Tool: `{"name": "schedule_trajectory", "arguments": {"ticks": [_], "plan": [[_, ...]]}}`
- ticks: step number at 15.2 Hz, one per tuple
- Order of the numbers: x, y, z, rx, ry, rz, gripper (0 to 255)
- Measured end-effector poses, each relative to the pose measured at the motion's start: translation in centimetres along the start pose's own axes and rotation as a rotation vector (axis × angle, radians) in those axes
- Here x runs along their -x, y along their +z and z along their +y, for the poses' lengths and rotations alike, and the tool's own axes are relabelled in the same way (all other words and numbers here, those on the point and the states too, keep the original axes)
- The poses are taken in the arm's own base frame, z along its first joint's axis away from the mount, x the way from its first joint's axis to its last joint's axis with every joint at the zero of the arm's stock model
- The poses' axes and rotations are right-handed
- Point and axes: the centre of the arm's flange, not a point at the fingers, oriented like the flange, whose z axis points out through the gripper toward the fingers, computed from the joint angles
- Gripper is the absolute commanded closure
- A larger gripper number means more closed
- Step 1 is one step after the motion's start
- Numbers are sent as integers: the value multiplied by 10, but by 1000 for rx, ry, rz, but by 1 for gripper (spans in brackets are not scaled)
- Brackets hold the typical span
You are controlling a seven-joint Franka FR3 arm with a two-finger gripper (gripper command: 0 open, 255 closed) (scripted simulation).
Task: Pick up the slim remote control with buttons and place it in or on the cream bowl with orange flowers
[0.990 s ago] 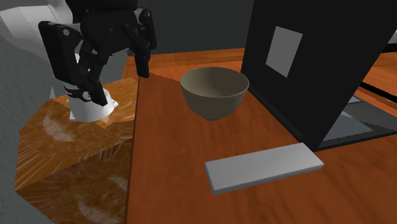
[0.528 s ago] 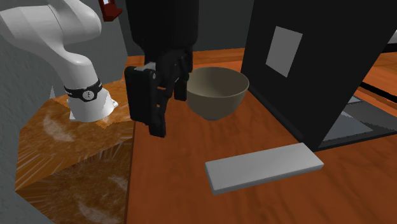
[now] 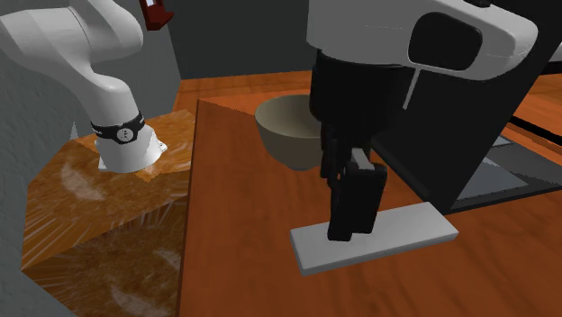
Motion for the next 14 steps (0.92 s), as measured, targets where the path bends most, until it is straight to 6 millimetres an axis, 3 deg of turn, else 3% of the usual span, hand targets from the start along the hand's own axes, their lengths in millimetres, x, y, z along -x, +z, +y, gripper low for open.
{"name": "schedule_trajectory", "arguments": {"ticks": [3, 5, 14], "plan": [[-34, 12, -4, 9, -74, 14, 0], [-46, 19, -3, 12, -100, 19, 0], [-52, 57, -2, 13, -108, 20, 0]]}}
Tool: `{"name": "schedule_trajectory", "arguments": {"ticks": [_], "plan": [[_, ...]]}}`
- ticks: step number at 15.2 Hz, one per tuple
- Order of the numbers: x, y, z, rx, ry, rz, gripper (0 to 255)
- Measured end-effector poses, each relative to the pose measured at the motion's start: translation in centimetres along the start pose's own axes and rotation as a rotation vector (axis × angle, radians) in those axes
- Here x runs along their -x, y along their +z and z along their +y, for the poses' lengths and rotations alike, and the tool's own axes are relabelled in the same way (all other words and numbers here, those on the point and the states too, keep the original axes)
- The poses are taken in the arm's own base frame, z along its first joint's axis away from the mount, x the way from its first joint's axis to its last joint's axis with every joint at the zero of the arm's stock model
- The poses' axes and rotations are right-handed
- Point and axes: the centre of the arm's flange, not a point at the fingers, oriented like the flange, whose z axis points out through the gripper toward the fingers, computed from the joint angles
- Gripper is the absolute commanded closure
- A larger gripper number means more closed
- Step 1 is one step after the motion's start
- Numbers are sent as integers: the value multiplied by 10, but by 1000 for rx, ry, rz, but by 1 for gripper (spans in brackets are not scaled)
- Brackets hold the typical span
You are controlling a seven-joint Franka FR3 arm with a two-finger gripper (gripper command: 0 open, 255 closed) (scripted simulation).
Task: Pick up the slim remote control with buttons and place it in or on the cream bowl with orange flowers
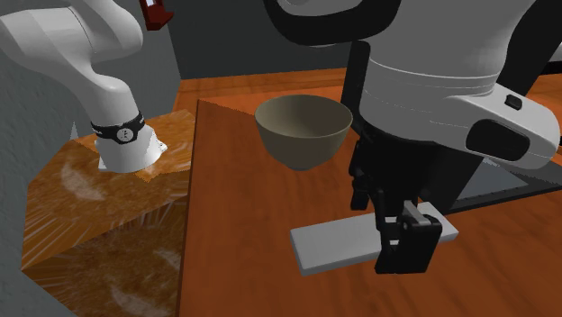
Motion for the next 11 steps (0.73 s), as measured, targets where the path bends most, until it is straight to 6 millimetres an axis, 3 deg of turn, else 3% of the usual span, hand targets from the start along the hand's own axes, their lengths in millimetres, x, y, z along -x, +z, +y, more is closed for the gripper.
{"name": "schedule_trajectory", "arguments": {"ticks": [4, 5, 11], "plan": [[0, 1, 0, 0, 0, 0, 0], [0, 1, 0, 0, 0, 0, 255], [0, 0, 0, 1, -1, 1, 255]]}}
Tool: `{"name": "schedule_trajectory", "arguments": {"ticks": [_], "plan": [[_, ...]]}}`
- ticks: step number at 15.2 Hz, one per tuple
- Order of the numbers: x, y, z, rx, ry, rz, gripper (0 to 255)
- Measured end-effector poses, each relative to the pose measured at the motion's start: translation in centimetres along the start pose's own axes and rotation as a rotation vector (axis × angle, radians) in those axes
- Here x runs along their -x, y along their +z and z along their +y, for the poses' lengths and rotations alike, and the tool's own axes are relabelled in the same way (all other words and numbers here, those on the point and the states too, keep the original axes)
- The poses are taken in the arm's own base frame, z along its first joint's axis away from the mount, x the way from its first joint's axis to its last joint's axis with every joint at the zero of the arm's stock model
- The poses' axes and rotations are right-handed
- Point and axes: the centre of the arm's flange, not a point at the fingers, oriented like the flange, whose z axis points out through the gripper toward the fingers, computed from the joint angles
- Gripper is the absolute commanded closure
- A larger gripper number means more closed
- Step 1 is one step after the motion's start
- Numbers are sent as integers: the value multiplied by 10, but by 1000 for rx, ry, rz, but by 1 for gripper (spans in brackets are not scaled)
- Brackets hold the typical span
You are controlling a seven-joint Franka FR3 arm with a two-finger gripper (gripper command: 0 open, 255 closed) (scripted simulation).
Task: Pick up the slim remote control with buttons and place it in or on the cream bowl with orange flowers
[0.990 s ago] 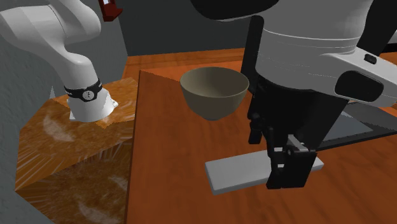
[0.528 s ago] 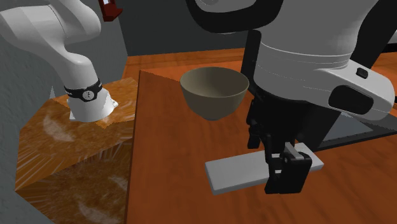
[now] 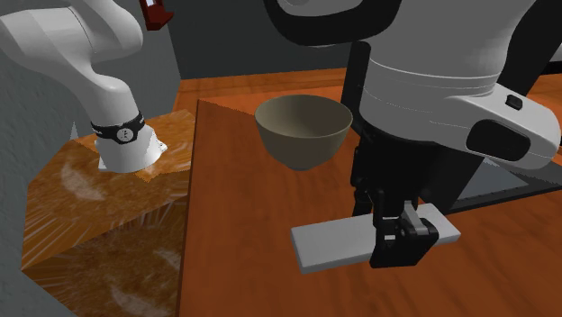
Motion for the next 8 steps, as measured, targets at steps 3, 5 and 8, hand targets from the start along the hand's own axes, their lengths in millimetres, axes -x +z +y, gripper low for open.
{"name": "schedule_trajectory", "arguments": {"ticks": [3, 5, 8], "plan": [[0, 0, 0, 0, 0, 0, 255], [0, -2, 0, -1, 0, 0, 255], [1, -14, 1, -1, 1, 0, 255]]}}
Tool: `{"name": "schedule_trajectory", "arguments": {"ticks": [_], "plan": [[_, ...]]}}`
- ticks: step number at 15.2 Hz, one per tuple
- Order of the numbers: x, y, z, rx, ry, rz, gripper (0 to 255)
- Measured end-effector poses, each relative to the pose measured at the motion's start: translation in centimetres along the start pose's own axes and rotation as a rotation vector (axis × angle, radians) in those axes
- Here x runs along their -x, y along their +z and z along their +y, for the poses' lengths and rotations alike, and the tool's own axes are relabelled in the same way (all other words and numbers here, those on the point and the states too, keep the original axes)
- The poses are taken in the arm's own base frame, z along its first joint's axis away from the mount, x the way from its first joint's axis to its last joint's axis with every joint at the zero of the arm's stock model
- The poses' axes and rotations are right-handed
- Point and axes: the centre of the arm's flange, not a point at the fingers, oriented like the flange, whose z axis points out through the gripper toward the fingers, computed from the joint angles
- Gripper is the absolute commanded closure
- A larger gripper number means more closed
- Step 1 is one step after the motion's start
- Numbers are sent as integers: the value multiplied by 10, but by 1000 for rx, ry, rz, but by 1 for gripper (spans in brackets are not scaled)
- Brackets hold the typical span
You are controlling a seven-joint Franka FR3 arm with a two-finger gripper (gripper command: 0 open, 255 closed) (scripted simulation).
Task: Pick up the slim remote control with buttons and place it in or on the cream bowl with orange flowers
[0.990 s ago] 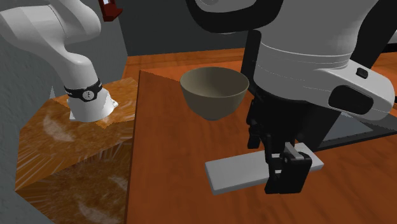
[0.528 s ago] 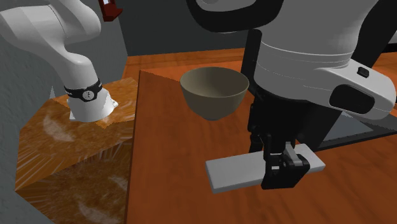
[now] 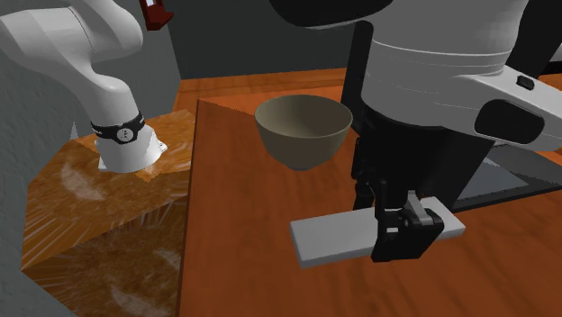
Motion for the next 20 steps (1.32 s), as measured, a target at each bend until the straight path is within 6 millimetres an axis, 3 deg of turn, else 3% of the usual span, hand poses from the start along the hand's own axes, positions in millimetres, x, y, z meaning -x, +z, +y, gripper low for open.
{"name": "schedule_trajectory", "arguments": {"ticks": [20], "plan": [[-2, -105, 2, 0, 0, 0, 255]]}}
